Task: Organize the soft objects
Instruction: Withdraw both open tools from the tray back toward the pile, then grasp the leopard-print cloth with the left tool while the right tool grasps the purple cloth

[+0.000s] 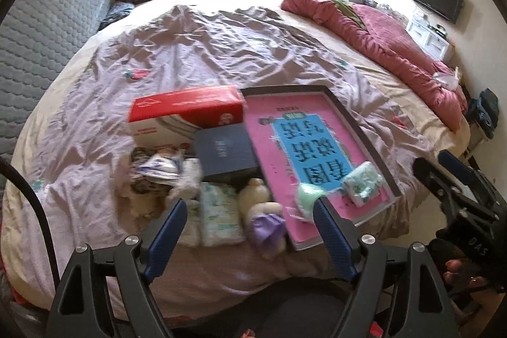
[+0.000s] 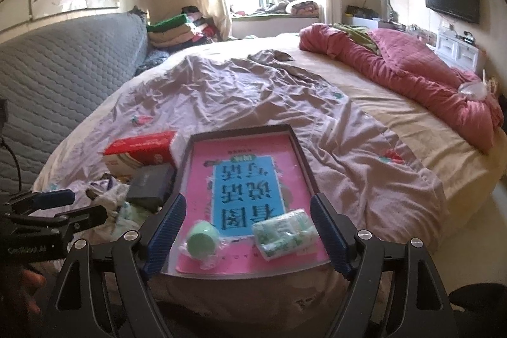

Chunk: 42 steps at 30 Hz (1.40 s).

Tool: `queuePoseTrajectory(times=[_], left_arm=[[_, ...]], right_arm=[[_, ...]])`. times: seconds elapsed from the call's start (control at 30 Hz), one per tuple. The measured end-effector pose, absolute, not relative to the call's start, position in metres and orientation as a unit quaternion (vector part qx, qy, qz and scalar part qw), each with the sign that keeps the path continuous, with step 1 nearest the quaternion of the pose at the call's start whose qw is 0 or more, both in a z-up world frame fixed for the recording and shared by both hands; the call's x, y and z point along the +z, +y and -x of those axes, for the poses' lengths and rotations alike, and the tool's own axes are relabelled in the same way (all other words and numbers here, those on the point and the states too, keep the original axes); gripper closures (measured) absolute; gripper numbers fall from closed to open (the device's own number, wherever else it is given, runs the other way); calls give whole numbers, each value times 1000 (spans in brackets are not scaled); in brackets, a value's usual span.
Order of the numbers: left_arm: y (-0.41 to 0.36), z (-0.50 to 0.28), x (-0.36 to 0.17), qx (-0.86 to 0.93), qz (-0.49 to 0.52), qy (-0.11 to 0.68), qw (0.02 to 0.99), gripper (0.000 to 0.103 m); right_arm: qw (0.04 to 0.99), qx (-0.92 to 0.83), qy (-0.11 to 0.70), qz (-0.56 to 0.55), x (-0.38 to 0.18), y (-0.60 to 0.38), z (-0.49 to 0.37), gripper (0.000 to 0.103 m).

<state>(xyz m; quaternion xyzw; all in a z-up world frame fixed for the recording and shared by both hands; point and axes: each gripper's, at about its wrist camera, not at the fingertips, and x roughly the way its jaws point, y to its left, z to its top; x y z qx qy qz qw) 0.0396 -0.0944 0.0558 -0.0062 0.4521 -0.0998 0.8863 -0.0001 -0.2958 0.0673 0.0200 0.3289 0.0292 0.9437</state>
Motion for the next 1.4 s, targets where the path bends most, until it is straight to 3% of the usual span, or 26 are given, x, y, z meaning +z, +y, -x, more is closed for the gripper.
queuePoseTrajectory(times=[0.67,1.4], left_arm=[[-1,-45,58,-38,67,442,894,22],[11,-58,-1,-70,98,483,867,22]], right_arm=[[937,89,337,28,65,-237,2,21],[911,131,387,58,9,-204,-14,21]])
